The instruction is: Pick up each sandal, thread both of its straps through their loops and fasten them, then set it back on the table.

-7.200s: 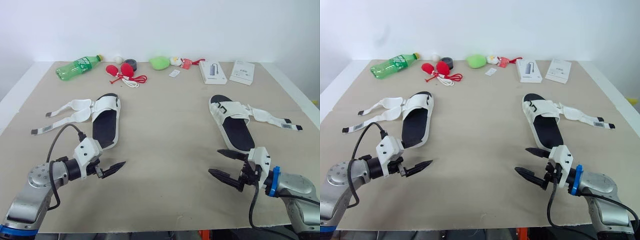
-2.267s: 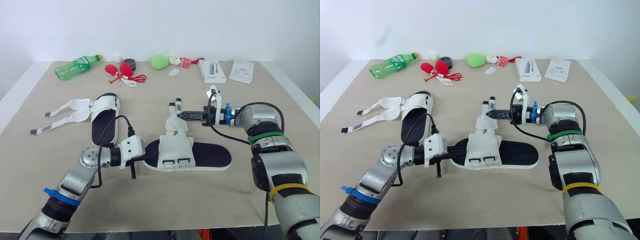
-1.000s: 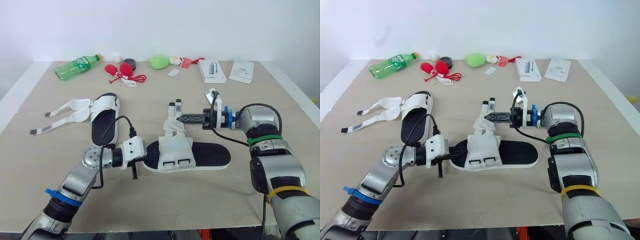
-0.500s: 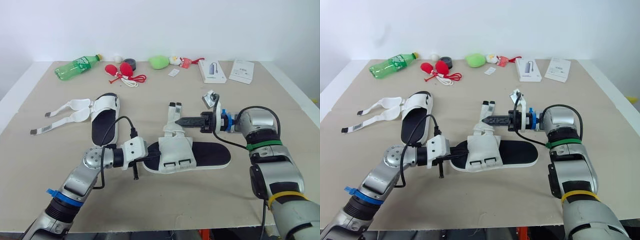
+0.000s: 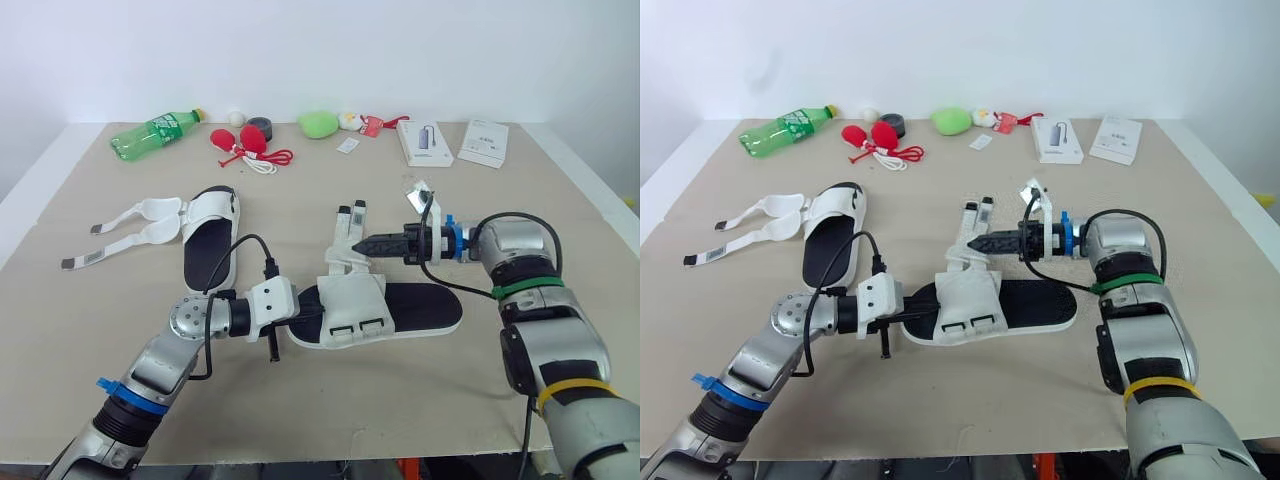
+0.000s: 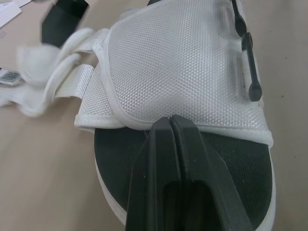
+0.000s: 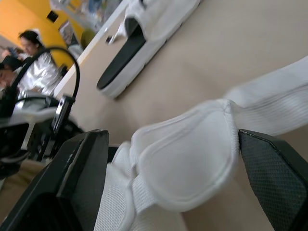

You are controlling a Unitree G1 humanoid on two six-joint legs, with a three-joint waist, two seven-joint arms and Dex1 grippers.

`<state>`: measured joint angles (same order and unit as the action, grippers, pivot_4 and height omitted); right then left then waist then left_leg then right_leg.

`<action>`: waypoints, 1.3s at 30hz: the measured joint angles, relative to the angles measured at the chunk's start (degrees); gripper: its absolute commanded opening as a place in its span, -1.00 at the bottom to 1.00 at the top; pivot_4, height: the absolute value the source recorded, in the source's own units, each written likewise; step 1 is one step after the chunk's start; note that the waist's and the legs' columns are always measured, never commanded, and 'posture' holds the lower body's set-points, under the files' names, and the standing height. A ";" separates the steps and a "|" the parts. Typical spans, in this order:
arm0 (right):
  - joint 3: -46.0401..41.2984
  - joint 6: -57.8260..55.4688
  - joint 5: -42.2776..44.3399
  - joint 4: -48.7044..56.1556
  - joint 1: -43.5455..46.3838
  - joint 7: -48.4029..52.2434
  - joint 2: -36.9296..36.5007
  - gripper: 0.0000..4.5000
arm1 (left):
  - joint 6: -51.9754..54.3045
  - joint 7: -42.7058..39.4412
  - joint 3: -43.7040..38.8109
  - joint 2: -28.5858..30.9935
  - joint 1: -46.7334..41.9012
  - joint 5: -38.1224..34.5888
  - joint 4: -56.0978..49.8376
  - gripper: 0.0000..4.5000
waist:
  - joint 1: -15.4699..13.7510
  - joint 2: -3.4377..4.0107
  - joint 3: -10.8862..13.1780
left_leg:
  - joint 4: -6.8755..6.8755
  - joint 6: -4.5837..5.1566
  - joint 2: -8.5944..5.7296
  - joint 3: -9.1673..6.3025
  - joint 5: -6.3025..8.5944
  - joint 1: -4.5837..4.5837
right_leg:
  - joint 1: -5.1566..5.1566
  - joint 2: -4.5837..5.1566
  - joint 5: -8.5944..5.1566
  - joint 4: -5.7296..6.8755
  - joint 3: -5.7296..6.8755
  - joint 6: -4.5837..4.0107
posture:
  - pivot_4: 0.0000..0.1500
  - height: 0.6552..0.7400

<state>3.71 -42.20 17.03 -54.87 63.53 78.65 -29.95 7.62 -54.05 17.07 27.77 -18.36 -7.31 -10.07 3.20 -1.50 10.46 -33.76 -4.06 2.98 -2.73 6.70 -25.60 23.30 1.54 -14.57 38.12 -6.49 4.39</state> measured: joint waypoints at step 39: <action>-13.25 2.36 -2.78 -17.94 6.31 -20.26 8.42 -0.93 | -1.32 0.91 -0.12 1.20 0.63 0.63 -0.46 -1.00 | 1.08 0.01 0.00 | 0.00 0.00 0.00 -0.02 0.00 0.00 | -0.02 -0.01 0.01 0.01 0.00 0.01 | 1.00 1.00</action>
<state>-9.53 -39.84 14.25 -72.81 69.84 58.40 -21.54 6.30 -53.14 16.95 28.97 -17.73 -6.68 -10.53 4.28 -1.50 10.46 -33.75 -4.06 2.98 -2.75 6.70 -25.60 23.28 1.53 -14.56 38.14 -6.48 4.40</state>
